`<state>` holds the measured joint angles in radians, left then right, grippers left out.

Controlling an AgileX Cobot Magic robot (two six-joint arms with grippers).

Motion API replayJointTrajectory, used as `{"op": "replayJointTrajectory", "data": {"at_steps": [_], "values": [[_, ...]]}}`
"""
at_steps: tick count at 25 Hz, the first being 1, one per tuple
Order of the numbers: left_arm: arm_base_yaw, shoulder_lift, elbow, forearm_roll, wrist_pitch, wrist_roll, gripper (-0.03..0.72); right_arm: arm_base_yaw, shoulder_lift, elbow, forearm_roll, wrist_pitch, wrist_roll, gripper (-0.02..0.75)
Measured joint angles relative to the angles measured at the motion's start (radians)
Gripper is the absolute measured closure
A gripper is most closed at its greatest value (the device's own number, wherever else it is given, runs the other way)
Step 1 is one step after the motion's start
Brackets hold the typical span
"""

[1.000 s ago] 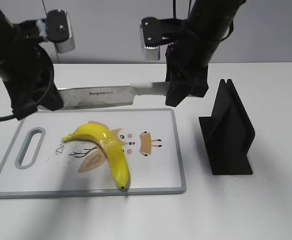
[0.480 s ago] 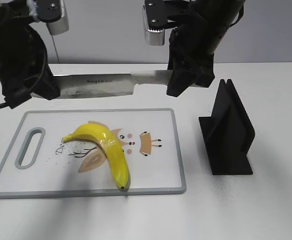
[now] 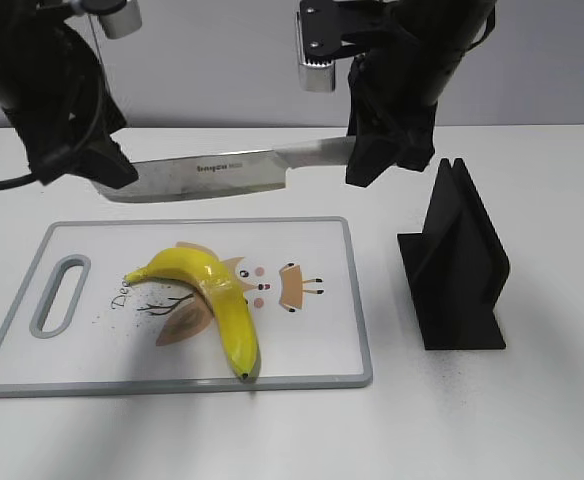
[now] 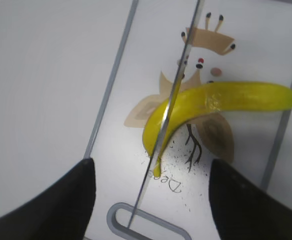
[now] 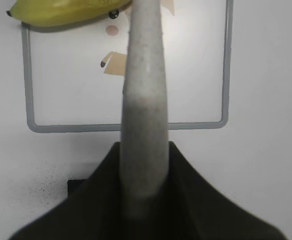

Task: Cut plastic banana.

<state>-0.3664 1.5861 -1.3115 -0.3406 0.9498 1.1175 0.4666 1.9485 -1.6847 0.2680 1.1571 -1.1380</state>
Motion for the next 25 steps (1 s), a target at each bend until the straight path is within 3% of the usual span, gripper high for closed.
{"op": "replayJointTrajectory", "data": {"at_steps": [5,12,16,21,25], "values": [[0.056,0.0,-0.089,0.058,0.029,-0.318,0.018,0.0,0.0,0.0,-0.05,-0.003,0.288,0.576],[0.251,0.0,-0.134,0.12,0.147,-0.662,0.089,-0.001,0.0,-0.057,-0.081,0.017,0.74,0.576],[0.347,0.0,-0.135,0.216,0.248,-0.871,0.097,-0.007,0.0,-0.126,-0.152,0.057,1.014,0.576],[0.388,-0.034,-0.106,0.273,0.264,-0.927,0.097,-0.049,-0.043,-0.131,-0.195,0.06,1.225,0.576],[0.388,-0.146,-0.003,0.272,0.265,-0.934,0.099,-0.085,-0.148,-0.036,-0.194,0.06,1.29,0.576]]}}
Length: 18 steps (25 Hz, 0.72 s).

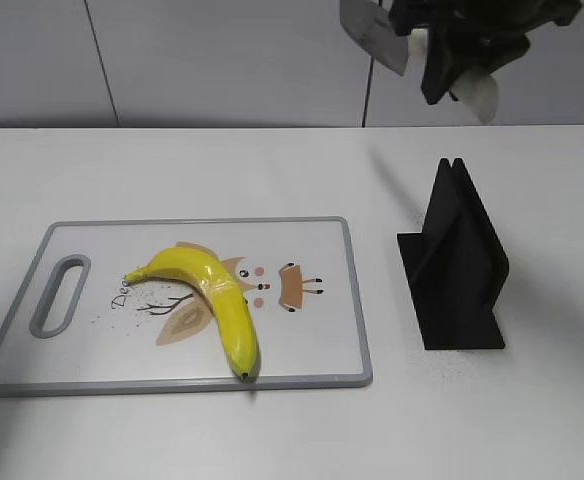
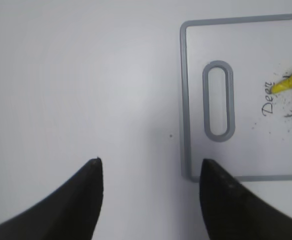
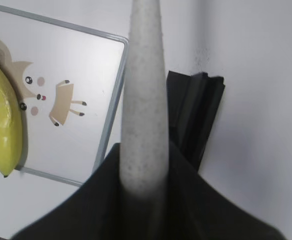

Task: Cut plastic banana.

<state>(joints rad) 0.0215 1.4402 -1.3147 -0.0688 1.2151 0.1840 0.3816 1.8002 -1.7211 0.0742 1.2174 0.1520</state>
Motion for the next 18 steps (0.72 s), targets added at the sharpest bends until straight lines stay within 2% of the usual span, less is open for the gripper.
{"op": "replayJointTrajectory", "data": {"at_steps": [9,18], "values": [[-0.007,-0.374,0.266,-0.008,-0.018,0.0,0.099,-0.019,-0.238,0.311,-0.03,0.001,0.143,0.576],[-0.009,-0.767,0.504,-0.013,-0.028,0.0,0.1,-0.019,-0.337,0.495,-0.029,-0.05,0.181,0.576]]}}
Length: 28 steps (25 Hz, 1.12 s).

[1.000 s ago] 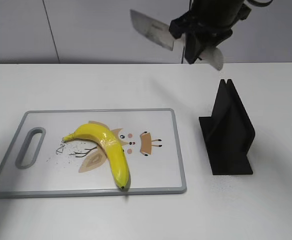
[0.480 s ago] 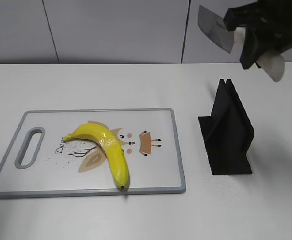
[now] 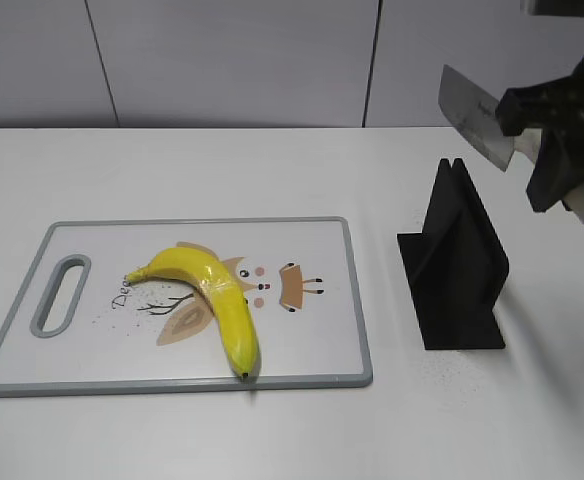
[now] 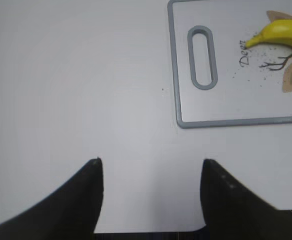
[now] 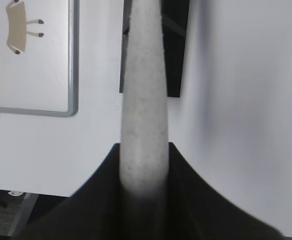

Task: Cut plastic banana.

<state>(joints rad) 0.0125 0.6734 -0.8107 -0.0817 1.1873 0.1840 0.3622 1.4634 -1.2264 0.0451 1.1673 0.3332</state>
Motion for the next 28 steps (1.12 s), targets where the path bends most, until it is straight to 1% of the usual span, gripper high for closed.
{"op": "replayJointTrajectory", "data": {"at_steps": [5,9,11,22,28], "values": [[0.0,-0.205,0.188,0.0,-0.03,0.0,0.101,0.0,0.0,0.065,0.006,-0.062,0.006,0.576],[0.0,-0.336,0.298,0.0,-0.069,-0.002,0.102,0.0,0.0,0.088,0.008,-0.099,0.011,0.576],[0.0,-0.393,0.314,0.001,-0.075,-0.007,0.102,0.0,0.0,0.093,0.008,-0.104,0.011,0.576],[0.0,-0.668,0.318,0.001,-0.082,-0.008,0.102,0.0,0.0,0.094,-0.003,-0.12,0.012,0.576],[0.0,-0.677,0.318,0.0,-0.082,-0.008,0.114,0.0,0.001,0.15,-0.018,-0.155,0.023,0.576]]}}
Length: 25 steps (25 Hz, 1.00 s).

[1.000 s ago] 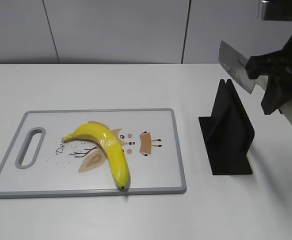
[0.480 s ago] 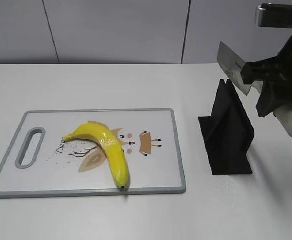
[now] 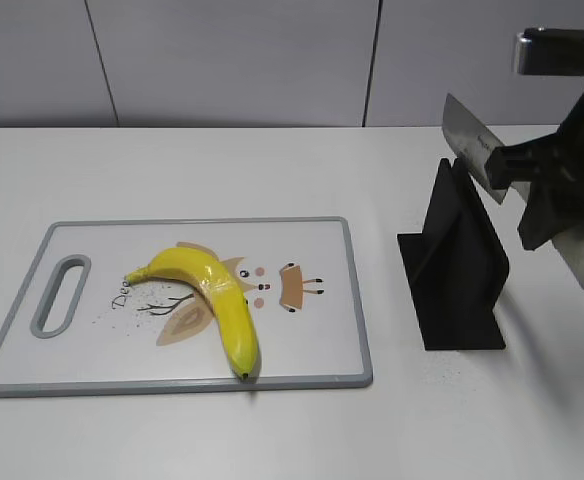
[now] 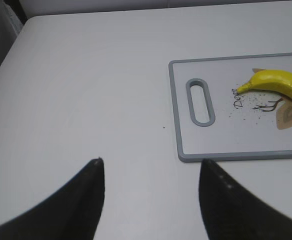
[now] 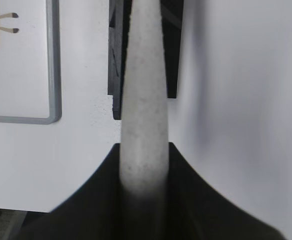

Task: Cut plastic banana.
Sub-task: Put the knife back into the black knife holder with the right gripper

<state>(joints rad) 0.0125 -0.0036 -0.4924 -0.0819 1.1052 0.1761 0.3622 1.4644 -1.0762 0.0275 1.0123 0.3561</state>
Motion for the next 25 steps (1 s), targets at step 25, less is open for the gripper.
{"op": "replayJointTrajectory", "data": {"at_steps": [25], "values": [[0.0,0.0,0.0,0.0,0.0,-0.002,0.115,0.0,0.015,-0.01,0.049,0.038,0.001,0.577]]}}
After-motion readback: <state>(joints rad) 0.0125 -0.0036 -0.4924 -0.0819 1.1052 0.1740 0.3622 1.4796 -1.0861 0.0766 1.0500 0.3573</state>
